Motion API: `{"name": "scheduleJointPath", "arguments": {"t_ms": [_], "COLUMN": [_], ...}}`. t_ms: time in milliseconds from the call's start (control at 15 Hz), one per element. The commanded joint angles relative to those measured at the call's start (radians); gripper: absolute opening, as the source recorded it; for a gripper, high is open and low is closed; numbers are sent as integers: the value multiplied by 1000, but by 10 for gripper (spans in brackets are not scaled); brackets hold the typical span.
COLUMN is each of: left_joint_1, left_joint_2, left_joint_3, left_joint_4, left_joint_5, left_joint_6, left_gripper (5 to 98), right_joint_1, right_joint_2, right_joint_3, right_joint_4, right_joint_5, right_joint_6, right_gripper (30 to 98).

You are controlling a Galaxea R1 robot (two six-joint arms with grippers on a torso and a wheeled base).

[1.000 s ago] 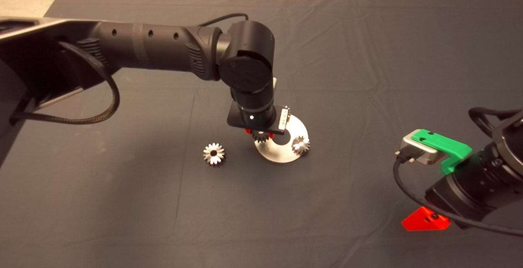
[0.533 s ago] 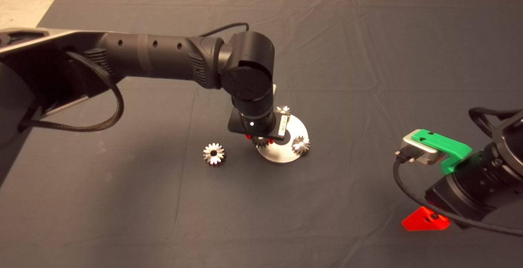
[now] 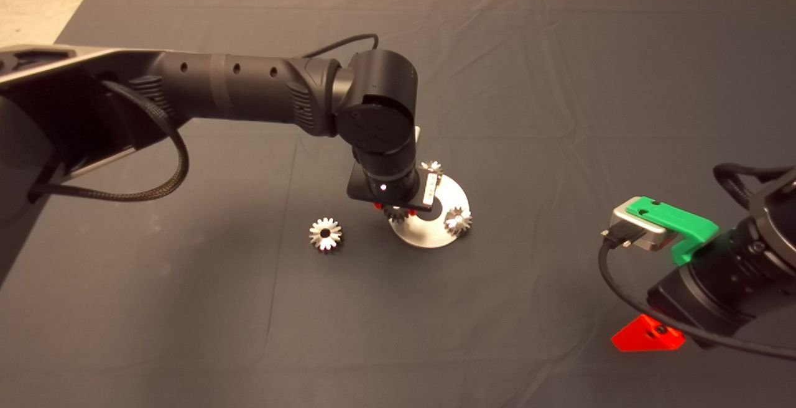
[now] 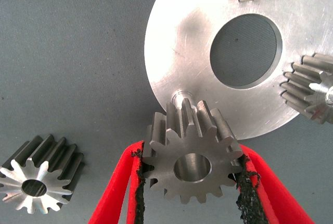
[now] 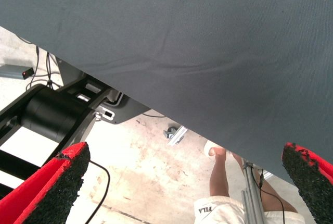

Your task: Remove an incorrectly installed larger gear and replace it with the correct smaller gear

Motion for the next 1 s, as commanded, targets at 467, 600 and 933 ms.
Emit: {"name": "scheduleJointPath", "arguments": {"t_ms": [467, 600, 933], "left_joint_1": [28, 28, 26], "left_joint_2": [11, 16, 38], "left_joint_3": [-32, -31, -61], "left_joint_4": [23, 21, 23], "left_joint_5": [6, 6, 7], "left_joint_6": [58, 58, 62], "left_gripper": [355, 355, 355], "right_joint_1": [24, 24, 24], "right_joint_2": [-4, -2, -2], "right_joint_3": [3, 3, 3], "right_joint_4": [33, 33, 31], "right_joint_5": [3, 3, 3], "right_joint_6": [-4, -4, -4], "right_gripper": [977, 977, 977]}}
